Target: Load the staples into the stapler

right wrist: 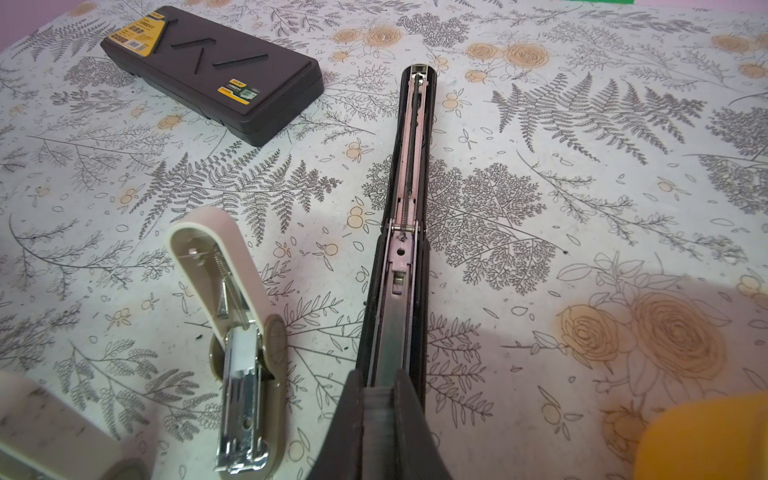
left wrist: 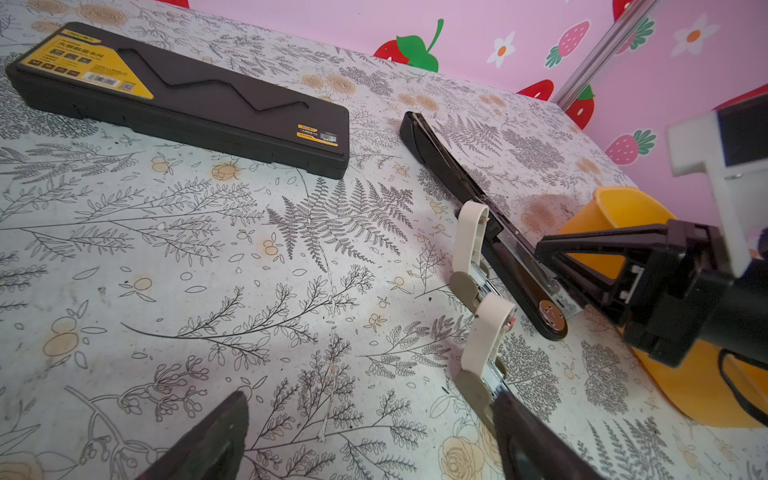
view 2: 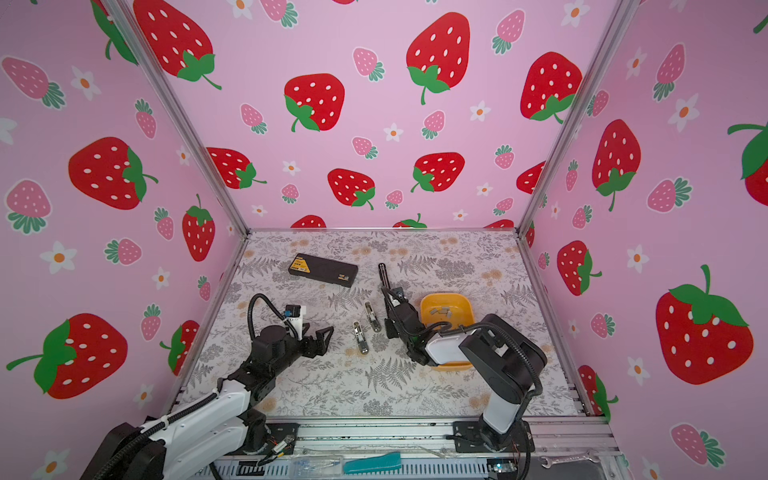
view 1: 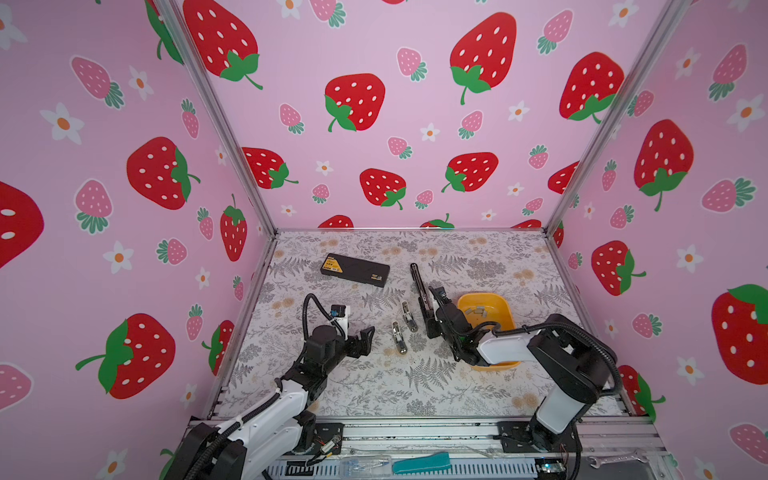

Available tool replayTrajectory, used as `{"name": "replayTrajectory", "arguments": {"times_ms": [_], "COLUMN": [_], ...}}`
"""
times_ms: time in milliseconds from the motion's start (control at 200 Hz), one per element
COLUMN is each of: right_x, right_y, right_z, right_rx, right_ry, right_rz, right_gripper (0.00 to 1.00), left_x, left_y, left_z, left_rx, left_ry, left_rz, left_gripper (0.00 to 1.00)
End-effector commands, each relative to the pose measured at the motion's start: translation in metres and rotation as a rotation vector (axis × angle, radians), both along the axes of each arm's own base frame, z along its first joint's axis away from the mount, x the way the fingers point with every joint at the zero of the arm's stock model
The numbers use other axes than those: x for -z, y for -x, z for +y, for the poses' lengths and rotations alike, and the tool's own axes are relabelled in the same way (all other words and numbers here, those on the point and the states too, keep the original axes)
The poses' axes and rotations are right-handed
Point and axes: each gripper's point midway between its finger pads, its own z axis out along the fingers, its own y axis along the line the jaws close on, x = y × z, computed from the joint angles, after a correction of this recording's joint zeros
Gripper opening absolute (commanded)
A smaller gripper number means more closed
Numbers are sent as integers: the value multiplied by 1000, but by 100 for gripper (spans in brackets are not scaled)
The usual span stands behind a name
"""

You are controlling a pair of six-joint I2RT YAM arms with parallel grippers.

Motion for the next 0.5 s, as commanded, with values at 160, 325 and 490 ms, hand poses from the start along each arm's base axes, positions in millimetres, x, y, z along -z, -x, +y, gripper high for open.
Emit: {"name": "replayTrajectory", "arguments": {"times_ms": [160,325,490], "right_x": [-25,-23,-22], "right_y": [-10,-13,-16], "right_z": [-2,1,1], "right_rx": [45,41,48], "right_ry": [7,19,37], "right_rz": [-63,-66,-81], "right_gripper": [3,3,3], "left_x": [-20,-19,-19], "left_y": [-9,-8,-8], "left_z": [-3,-3,-3], "left_rx": [-3,-2,-2], "left_ry": [12,10,10], "left_rz": [-53,-53,-53], "left_gripper": [93,93,93]}}
